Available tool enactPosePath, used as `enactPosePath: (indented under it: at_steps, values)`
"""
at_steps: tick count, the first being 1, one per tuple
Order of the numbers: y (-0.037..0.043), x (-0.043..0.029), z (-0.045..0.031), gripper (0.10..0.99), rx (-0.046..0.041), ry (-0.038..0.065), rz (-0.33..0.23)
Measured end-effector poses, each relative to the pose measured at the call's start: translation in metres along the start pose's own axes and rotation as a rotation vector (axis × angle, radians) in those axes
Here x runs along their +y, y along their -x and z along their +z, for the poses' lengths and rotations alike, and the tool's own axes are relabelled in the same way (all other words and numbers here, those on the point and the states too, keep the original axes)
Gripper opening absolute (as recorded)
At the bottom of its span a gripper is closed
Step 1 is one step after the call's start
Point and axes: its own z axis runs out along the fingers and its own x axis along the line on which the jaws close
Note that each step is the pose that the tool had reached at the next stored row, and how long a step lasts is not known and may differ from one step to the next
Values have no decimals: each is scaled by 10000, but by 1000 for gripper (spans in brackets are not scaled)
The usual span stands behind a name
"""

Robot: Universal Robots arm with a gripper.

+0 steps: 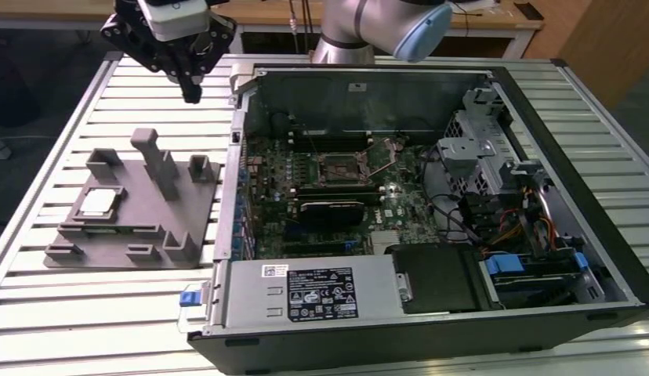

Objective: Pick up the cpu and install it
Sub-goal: 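Reach for the cpu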

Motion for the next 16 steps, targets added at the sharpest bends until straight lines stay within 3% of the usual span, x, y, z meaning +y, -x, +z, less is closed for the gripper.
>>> enactPosePath:
  at_steps: [16]
  values:
    - [-217,-18,6,106,-1,0,9]
